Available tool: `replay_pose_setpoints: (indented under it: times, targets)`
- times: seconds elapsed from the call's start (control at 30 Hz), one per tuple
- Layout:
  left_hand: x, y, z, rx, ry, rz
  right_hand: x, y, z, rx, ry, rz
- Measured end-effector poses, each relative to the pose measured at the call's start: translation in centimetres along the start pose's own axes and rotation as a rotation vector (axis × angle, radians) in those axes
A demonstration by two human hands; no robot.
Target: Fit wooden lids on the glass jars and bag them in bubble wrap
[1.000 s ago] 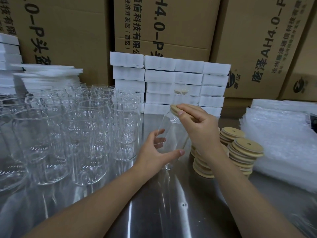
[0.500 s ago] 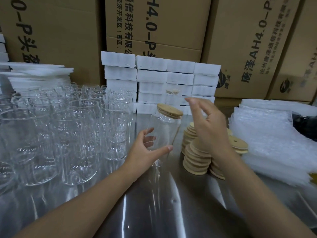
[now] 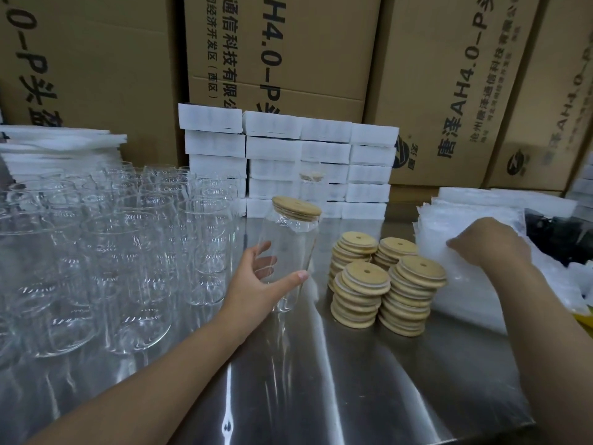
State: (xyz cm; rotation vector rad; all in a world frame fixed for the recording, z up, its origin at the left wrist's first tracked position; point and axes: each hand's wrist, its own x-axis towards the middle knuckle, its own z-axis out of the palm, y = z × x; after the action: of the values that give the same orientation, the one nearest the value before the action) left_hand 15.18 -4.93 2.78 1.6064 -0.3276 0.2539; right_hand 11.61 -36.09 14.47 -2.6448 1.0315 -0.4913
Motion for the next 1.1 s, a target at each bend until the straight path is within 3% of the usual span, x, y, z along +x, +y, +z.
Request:
replay_pose_setpoints:
  times: [0.13, 0.23, 0.33, 0.47, 0.7, 0.87, 0.93, 1.0, 1.1]
  targets:
    - [-0.1, 0.4, -0.1, -0.004, 0.047, 0.028, -1.0, -0.6, -1.1, 0.071, 0.289, -0.108]
    - [-0.3, 0.7, -0.2, -0.007, 0.07, 0.06, -3.0, -2.7, -1.7, 0.389, 0.406, -0.373]
    - [-0.5, 1.0, 0.0, -0.011, 0.076, 0.103, -6.3, -6.3, -1.1, 0.722, 0.231, -0.598]
    - [-0.8, 1.5, 0.3, -0.054, 0.122, 0.18, -9.3, -10.4, 2.5, 0.709, 0.035, -0.709]
    - [-1.1, 2.2, 0.1, -0.106, 0.217, 0.275, -11.8, -14.0, 7.4, 0.69, -0.183, -0.613]
    - [-0.9, 1.9, 0.0, -0.092, 0.238, 0.3, -12.2, -13.6, 7.9, 0.717, -0.605, -0.511]
    - [-0.9, 1.9, 0.0, -0.083, 0.24, 0.309, -12.4, -13.3, 7.8, 0.891, -0.715, -0.439]
    - [-1.0, 2.0, 0.0, -0.075, 0.243, 0.323, -12.4, -12.9, 7.5, 0.968, -0.691, -0.484]
    - [-1.1, 2.1, 0.1, -0.072, 0.245, 0.327, -12.1, -12.2, 6.5, 0.542, -0.351, -0.744]
